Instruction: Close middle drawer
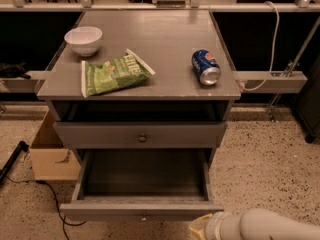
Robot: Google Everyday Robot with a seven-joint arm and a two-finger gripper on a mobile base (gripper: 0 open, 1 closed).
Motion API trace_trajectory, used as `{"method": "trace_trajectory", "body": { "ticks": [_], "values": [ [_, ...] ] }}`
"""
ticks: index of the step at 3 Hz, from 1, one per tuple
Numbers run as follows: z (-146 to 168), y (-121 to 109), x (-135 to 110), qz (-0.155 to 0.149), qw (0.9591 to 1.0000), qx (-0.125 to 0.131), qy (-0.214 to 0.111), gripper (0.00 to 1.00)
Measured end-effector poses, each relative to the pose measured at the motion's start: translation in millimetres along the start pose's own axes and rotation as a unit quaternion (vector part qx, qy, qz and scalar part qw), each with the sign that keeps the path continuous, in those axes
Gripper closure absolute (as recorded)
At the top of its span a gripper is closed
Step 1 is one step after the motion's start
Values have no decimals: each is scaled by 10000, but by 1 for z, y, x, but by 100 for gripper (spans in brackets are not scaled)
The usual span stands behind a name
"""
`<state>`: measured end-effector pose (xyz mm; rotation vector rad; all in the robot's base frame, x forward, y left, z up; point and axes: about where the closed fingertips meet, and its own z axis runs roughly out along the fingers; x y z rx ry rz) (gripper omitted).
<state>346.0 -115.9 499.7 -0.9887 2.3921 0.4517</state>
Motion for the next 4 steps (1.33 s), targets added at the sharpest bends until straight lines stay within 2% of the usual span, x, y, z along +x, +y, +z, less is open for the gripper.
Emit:
{"method": "trace_trajectory", "body": {
  "ticks": [1,2,3,4],
  "values": [
    [18,10,-20,-332,9992,-200,80,100],
    [18,10,-20,-331,9992,-201,79,100],
    [30,12,-17,-253,9990,-367,18,100],
    [51,1,-4,-55,9987,-504,39,100]
  ]
}}
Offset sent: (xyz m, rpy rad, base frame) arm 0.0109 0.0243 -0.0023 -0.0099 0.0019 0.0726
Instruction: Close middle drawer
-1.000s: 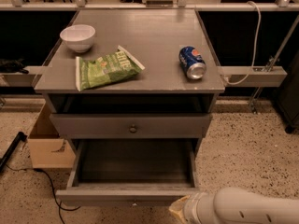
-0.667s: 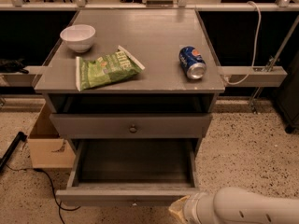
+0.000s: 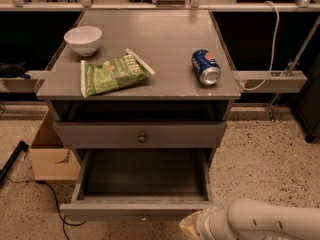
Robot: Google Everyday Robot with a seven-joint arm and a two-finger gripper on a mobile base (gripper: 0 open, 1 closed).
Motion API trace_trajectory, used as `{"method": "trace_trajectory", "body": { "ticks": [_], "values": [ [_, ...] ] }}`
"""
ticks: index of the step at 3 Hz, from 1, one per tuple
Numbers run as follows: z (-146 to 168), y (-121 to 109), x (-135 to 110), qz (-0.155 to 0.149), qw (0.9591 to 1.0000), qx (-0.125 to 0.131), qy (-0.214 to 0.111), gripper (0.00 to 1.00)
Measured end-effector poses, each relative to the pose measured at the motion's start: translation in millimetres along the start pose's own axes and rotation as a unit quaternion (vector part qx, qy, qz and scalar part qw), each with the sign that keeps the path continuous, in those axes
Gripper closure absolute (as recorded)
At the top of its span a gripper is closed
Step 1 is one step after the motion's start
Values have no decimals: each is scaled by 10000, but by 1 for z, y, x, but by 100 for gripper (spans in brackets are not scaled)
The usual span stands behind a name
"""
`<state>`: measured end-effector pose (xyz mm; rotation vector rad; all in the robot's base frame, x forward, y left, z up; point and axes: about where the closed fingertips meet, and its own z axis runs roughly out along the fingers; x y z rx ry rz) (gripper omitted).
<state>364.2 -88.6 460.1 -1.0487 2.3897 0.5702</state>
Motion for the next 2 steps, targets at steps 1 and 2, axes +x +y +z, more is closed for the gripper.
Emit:
{"method": "trace_trajectory", "body": {
  "ticks": [1,2],
  "values": [
    [14,-20,22,334,9994,-82,-12,100],
    [22,-33,40,592,9982,-96,-2,100]
  ]
}}
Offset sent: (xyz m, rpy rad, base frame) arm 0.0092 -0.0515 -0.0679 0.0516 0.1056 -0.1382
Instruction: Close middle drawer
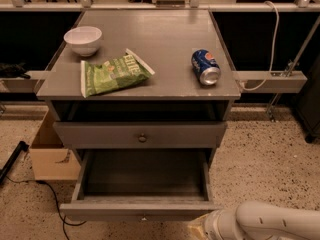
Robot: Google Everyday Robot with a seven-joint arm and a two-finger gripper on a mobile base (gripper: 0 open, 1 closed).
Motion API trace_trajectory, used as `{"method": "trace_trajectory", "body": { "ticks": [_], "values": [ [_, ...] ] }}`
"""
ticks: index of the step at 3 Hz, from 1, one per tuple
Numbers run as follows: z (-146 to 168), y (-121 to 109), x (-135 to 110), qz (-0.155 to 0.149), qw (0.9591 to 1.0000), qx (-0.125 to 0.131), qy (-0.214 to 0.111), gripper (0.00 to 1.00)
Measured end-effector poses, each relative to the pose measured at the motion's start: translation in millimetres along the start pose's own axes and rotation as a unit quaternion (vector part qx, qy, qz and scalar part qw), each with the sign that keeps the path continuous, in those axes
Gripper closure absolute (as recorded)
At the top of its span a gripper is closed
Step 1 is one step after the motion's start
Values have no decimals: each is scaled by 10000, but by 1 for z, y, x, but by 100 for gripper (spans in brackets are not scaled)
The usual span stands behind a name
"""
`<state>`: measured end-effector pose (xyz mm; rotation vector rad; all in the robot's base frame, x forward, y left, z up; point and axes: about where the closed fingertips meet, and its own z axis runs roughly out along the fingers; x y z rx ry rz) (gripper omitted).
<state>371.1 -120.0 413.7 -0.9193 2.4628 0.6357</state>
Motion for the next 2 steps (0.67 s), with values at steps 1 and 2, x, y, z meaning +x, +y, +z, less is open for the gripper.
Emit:
{"method": "trace_trajectory", "body": {
  "ticks": [1,2],
  "values": [
    [0,0,0,-1,10000,0,1,100],
    [21,23,-2,-279,9993,-95,221,100]
  ]
}}
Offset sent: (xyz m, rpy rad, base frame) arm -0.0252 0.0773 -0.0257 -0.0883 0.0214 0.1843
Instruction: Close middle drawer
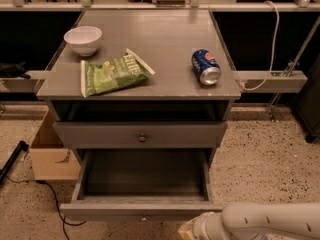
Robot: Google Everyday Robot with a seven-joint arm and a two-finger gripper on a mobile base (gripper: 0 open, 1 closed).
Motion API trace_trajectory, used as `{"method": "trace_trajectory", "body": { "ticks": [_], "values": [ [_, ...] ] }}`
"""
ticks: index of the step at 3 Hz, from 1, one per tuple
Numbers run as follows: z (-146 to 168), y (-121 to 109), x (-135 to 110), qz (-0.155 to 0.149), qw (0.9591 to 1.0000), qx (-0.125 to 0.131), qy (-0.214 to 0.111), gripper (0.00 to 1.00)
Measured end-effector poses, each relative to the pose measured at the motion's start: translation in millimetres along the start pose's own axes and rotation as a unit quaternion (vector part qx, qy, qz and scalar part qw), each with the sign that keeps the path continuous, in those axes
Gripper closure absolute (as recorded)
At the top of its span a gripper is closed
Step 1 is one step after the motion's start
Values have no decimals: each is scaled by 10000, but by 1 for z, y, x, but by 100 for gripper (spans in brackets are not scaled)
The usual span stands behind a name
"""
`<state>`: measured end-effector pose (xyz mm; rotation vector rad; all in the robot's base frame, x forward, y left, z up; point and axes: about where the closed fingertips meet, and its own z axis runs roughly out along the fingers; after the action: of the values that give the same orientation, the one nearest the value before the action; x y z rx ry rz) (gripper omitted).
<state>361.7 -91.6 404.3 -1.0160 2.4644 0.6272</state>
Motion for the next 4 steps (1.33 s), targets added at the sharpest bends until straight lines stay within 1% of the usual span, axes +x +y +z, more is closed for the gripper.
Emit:
{"method": "trace_trajectory", "body": {
  "ticks": [1,2,3,4],
  "values": [
    [40,32,-3,-414,9985,-140,330,100],
    [40,32,-3,-414,9985,-140,330,100],
    [40,32,-3,-414,9985,-140,330,84],
    [40,32,-3,-414,9985,-140,330,61]
  ]
}}
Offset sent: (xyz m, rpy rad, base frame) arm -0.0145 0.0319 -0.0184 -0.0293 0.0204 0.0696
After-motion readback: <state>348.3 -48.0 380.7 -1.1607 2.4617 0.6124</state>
